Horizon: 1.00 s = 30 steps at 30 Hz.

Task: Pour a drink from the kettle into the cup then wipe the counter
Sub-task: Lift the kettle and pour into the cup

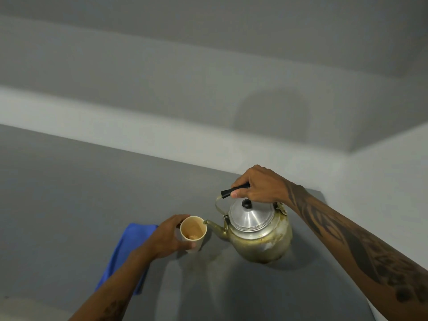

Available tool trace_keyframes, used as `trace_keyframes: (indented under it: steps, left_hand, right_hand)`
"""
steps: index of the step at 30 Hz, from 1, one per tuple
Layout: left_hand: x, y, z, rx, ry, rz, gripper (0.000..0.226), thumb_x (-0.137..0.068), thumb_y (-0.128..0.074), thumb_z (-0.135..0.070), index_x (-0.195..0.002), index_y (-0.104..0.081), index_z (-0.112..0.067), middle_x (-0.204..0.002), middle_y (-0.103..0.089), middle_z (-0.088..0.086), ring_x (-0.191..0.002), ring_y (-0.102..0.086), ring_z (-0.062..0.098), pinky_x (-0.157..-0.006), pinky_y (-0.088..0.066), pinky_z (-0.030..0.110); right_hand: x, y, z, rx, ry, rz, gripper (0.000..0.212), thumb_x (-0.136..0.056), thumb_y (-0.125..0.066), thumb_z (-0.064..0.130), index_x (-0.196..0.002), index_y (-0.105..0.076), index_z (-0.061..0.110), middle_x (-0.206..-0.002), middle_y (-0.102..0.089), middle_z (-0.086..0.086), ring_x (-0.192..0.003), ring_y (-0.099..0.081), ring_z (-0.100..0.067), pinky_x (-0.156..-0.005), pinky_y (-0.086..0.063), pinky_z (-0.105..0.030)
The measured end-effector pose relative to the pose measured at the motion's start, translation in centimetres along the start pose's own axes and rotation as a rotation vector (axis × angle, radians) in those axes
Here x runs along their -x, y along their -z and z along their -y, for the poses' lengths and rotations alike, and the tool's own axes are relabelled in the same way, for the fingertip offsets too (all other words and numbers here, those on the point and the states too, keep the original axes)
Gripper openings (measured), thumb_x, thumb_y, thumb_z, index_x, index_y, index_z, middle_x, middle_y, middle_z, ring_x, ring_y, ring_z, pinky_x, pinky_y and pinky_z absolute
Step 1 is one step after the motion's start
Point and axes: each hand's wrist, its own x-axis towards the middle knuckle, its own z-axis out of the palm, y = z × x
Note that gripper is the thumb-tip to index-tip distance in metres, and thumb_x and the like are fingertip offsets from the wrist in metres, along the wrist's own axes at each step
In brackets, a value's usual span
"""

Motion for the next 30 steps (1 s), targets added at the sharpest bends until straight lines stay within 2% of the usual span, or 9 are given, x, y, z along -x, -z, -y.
trace_keyframes:
  steps: [8,14,21,30]
  left_hand:
    - [-0.2,0.1,0.3,-0.012,-0.029,0.023,0.080,-0.058,-0.084,-0.052,-0.128,-0.049,-0.033,-0.124,-0.058,-0.015,-0.110,-0.056,0.002,-0.090,-0.048,0.018]
    - [-0.3,0.1,0.4,-0.024,-0.043,0.035,0.079,-0.058,-0.082,-0.055,-0.127,-0.049,-0.035,-0.123,-0.057,-0.015,-0.110,-0.056,0.004,-0.091,-0.050,0.022]
    - [-0.3,-0.1,0.5,-0.015,-0.059,0.034,0.081,-0.057,-0.081,-0.057,-0.127,-0.049,-0.034,-0.124,-0.058,-0.014,-0.110,-0.057,0.005,-0.093,-0.051,0.027]
    - [-0.4,0.0,0.4,-0.034,-0.056,0.036,0.083,-0.054,-0.079,-0.064,-0.126,-0.049,-0.035,-0.123,-0.058,-0.015,-0.109,-0.057,0.004,-0.090,-0.050,0.022]
  right_hand:
    - [-0.6,0.3,1.6,0.097,0.023,0.032,0.022,-0.087,-0.064,0.042,-0.101,-0.075,0.029,-0.059,-0.061,0.002,-0.052,-0.044,-0.014,-0.053,-0.035,-0.027]
    - [-0.5,0.8,1.9,0.137,0.018,0.044,0.024,-0.087,-0.064,0.043,-0.102,-0.075,0.029,-0.055,-0.058,0.005,-0.049,-0.043,-0.014,-0.051,-0.035,-0.027]
    - [-0.4,1.2,2.2,0.167,0.016,0.059,0.025,-0.086,-0.064,0.044,-0.102,-0.075,0.028,-0.058,-0.061,0.001,-0.050,-0.044,-0.015,-0.052,-0.036,-0.028]
    - [-0.1,1.9,2.8,0.187,0.011,0.062,0.025,-0.087,-0.063,0.043,-0.103,-0.075,0.027,-0.060,-0.063,0.002,-0.053,-0.046,-0.015,-0.053,-0.036,-0.025]
